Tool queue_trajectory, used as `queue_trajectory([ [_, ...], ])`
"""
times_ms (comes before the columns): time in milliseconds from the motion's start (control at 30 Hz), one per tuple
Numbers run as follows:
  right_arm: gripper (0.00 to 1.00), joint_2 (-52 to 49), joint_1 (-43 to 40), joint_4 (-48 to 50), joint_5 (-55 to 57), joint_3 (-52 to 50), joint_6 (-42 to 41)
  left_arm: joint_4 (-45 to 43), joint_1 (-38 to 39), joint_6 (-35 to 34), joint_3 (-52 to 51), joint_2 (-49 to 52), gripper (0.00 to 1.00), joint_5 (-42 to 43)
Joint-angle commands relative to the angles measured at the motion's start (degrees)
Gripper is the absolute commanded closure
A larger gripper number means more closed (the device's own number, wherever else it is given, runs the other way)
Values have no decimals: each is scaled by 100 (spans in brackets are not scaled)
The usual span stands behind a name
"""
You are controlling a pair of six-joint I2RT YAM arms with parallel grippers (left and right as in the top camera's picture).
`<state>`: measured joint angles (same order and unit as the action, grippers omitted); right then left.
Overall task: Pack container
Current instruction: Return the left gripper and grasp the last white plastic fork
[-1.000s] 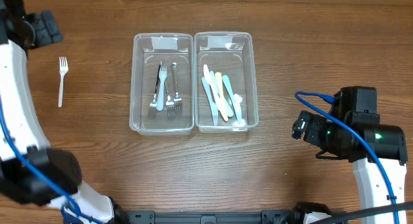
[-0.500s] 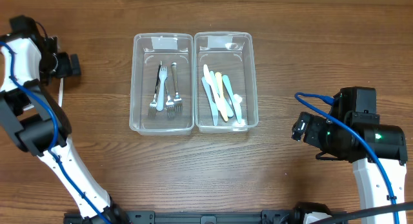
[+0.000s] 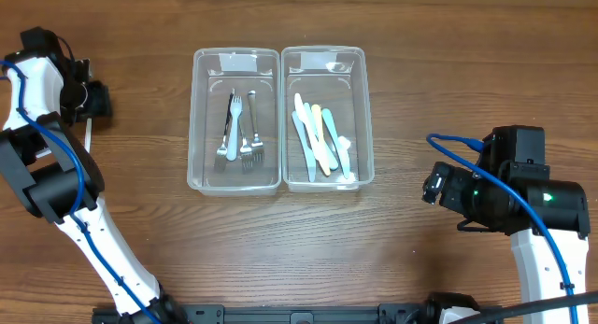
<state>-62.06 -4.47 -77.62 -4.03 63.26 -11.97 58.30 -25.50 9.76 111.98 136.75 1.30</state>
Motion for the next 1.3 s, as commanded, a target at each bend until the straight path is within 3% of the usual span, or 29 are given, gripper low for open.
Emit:
queue_trajectory([
  [0,1,20,-4,17,48,44,-2,170,17,-11,-13,173,51,-289],
  [67,1,20,-4,20,48,44,-2,184,17,-11,-13,173,58,-343],
  [167,1,20,-4,17,48,44,-2,184,17,-11,-13,173,78,-339],
  [467,1,20,-4,22,48,44,-2,162,24,-166,-11,173,96,-341],
  [633,1,20,-4,26,50,44,0,299,232,-426,-7,-227,96,-319],
  [767,1,20,-4,155,50,44,2,468,680,-623,-7,-1388,96,-315],
  [1000,1,20,-4,302,50,44,2,949,2452,-1224,-7,-3692,96,-348],
  [1167,1,20,-4,302,52,44,2,1099,3786,-2124,-70,-3786,96,-337],
  [1267,1,20,-4,302,52,44,2,896,4170,-2350,-424,-3545,96,-317],
])
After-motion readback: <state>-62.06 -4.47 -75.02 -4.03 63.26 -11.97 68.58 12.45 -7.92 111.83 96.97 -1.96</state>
